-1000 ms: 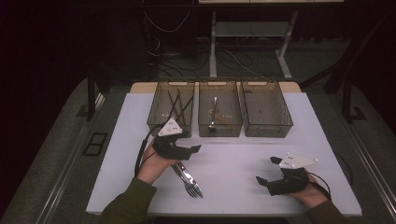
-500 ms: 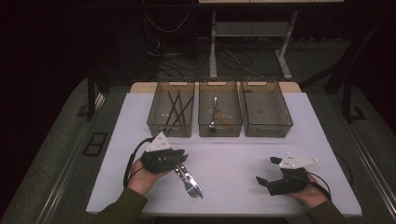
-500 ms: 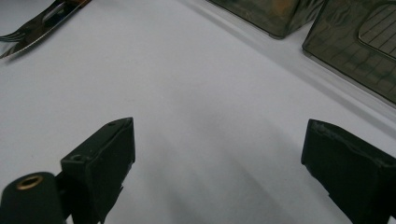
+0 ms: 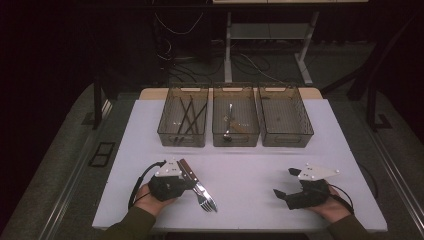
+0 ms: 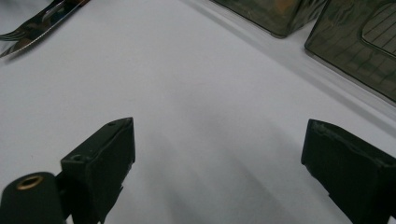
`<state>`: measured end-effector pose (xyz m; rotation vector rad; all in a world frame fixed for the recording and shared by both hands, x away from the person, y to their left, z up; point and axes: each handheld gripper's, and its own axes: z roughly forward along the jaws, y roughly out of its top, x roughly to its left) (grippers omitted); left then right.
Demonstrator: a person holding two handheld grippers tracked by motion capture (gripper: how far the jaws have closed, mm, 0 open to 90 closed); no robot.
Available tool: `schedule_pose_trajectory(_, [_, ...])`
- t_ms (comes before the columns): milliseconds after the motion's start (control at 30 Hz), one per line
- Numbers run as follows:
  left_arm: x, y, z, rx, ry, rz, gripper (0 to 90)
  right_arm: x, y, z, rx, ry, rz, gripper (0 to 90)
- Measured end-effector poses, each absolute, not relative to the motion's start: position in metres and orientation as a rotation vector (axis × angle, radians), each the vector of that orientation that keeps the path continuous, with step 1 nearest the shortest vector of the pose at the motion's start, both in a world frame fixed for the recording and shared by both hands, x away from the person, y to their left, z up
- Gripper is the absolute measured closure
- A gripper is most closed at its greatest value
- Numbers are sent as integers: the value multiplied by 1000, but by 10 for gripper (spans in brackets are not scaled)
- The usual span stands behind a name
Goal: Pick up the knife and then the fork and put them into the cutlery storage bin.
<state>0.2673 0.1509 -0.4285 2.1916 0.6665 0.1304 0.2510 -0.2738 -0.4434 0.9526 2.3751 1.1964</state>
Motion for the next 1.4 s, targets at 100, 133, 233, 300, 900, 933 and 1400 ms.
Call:
schedule_pose_trajectory(100, [265,151,-433,2223,665,105,890,251,-273,-443,955,2376,1195,100])
schedule_pose_trajectory(133, [265,150,-435,2239,658,102,890,251,-273,-443,957,2375,1198,100])
schedule_pose_trajectory(233, [265,148,-439,2275,648,101,890,251,-273,-444,952,2379,1193,100])
schedule_pose_trajectory(300, [265,146,-441,2282,647,89,890,251,-273,-444,954,2378,1193,100])
schedule_pose_trajectory(900, [267,137,-444,2300,620,57,890,252,-272,-444,951,2379,1185,100])
schedule_pose_trajectory(933, [268,137,-444,2303,618,57,890,252,-272,-444,948,2379,1184,100])
schedule_pose_trajectory(1400, [272,129,-444,2311,603,69,890,252,-272,-444,950,2381,1183,100])
